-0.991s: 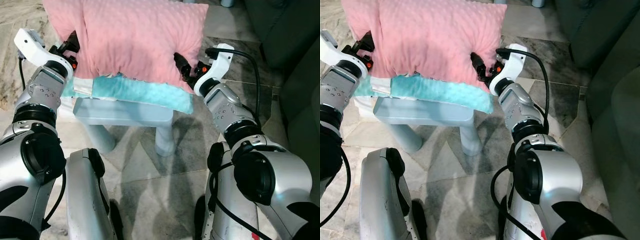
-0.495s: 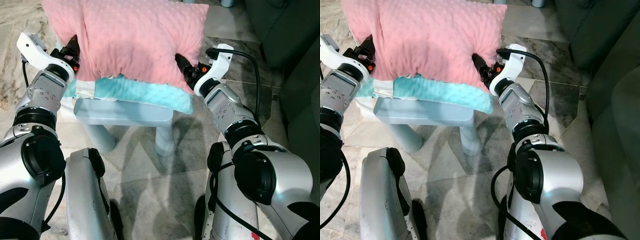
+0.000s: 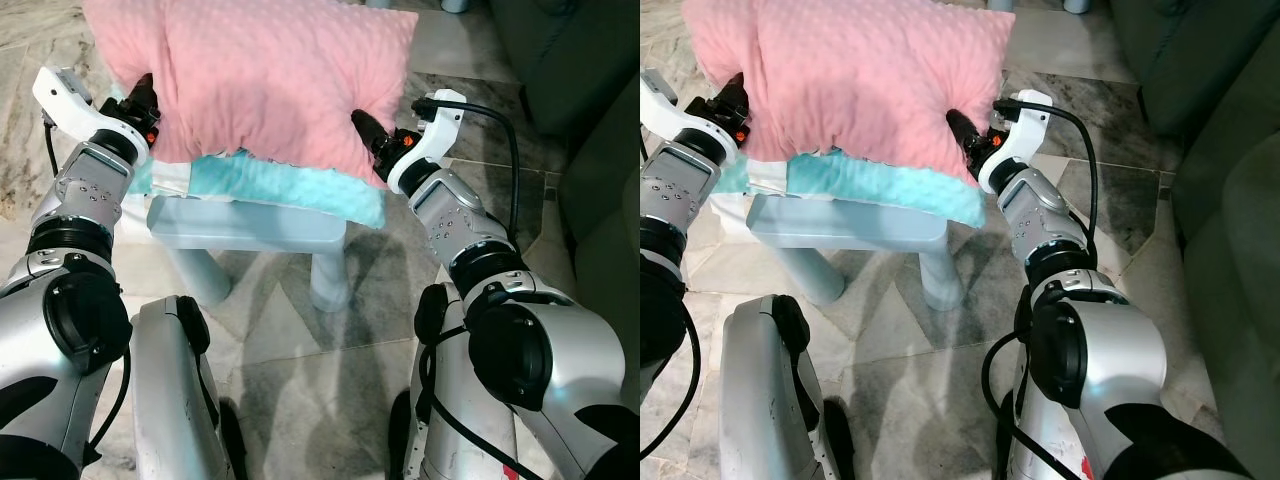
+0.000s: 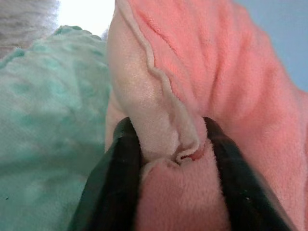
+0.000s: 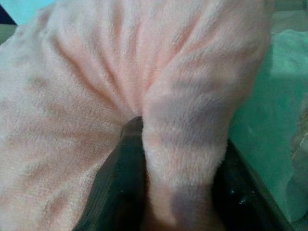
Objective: Move the pillow to the sofa
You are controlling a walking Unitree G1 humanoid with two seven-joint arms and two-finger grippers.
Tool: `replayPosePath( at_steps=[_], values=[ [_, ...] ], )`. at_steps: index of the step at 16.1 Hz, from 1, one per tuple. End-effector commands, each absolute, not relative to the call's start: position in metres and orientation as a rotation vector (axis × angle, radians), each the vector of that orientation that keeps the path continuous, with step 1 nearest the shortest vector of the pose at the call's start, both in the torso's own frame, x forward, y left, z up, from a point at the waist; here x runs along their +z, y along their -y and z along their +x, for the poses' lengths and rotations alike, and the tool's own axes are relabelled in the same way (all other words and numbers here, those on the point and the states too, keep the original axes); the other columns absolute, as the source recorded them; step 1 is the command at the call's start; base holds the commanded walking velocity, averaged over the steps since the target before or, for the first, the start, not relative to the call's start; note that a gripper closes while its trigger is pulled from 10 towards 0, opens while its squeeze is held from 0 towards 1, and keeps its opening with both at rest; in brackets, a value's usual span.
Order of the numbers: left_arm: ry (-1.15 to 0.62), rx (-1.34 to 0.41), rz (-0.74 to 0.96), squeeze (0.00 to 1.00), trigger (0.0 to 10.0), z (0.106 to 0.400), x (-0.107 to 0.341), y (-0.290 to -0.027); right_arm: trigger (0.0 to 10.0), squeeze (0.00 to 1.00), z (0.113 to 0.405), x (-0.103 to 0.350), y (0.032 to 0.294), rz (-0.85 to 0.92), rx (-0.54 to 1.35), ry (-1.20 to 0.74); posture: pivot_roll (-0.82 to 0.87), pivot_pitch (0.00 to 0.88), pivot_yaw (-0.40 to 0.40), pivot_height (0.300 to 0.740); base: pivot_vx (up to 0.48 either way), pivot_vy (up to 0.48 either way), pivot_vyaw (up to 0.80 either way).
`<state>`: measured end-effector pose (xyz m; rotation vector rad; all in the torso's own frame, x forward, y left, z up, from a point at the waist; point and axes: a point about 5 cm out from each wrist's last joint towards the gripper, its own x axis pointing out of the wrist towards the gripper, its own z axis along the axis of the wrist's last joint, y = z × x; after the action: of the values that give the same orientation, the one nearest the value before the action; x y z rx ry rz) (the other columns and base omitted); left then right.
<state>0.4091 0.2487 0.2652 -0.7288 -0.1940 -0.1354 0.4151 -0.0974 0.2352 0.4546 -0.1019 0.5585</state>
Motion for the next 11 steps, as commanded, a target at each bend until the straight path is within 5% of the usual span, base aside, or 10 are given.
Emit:
replayPosePath(
  at_steps=[1, 5, 11],
  values=[
    [0.2, -0.137, -0.724, 0.0, 0.0, 0.407, 0.26, -0.252, 0.0, 0.0, 0.412, 0.226, 0.09, 0.449, 0.595, 0.071, -0.03, 0.316, 0.022, 0.33, 0.0, 0.0, 0.0],
    [0.24, -0.13, -0.581, 0.0, 0.0, 0.395, 0.242, -0.27, 0.0, 0.0, 0.411, 0.235, 0.093, 0.364, 0.656, 0.139, -0.04, 0.233, 0.006, 0.33, 0.0, 0.0, 0.0],
    [0.373, -0.215, -0.334, 0.0, 0.0, 0.384, 0.249, -0.262, 0.0, 0.0, 0.407, 0.257, 0.119, 0.291, 0.691, 0.261, -0.09, 0.07, -0.006, 0.33, 0.0, 0.0, 0.0]
  ],
)
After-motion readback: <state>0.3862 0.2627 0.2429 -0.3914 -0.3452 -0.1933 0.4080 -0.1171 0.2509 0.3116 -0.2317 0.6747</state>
